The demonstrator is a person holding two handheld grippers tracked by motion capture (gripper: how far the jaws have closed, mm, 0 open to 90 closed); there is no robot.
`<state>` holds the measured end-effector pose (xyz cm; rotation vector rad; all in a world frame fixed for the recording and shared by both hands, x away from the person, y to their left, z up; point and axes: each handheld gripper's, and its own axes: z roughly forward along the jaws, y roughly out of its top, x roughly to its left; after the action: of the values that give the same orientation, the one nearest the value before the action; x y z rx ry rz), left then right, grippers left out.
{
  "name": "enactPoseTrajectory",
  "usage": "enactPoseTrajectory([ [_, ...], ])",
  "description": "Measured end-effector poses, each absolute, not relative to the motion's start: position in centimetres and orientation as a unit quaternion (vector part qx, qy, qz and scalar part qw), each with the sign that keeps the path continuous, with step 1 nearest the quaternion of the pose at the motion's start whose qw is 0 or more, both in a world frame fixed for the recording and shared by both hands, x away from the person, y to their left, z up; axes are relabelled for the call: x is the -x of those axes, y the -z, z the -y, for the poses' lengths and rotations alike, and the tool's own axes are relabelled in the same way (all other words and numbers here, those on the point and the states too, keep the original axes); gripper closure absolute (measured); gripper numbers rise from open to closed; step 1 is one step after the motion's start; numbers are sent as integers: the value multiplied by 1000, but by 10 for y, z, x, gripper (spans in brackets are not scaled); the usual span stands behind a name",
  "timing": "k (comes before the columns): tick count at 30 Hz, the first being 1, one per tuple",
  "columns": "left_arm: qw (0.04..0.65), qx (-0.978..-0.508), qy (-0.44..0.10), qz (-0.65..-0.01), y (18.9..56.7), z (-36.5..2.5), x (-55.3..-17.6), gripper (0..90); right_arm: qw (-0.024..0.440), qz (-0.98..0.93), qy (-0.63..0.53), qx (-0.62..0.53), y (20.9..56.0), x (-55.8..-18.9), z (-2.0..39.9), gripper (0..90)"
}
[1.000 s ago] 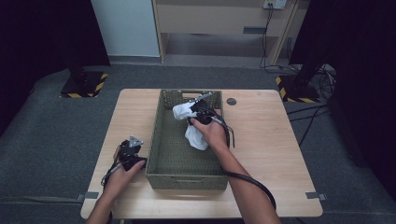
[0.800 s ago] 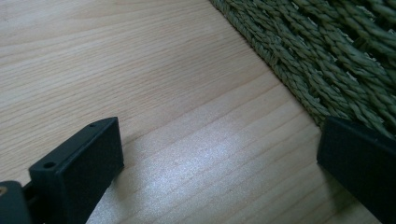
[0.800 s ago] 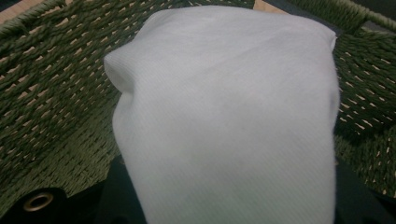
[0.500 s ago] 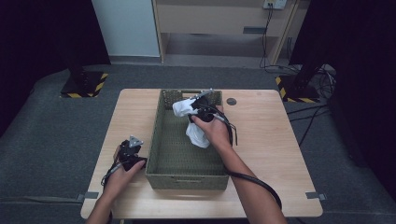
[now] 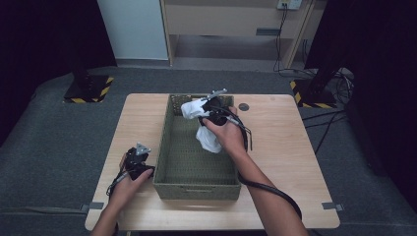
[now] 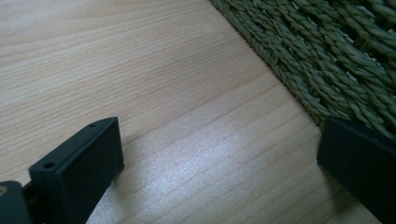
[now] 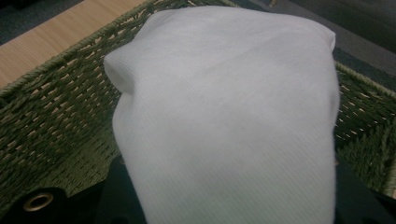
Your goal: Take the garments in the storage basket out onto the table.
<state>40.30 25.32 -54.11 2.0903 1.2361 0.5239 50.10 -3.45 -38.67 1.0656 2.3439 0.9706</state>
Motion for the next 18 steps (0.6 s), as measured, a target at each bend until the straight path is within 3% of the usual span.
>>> enactPoseTrajectory([
  [18,323,-796,-199,-471,541,-253,-403,0,203,-839,-357,-358,356,-486,36,517],
])
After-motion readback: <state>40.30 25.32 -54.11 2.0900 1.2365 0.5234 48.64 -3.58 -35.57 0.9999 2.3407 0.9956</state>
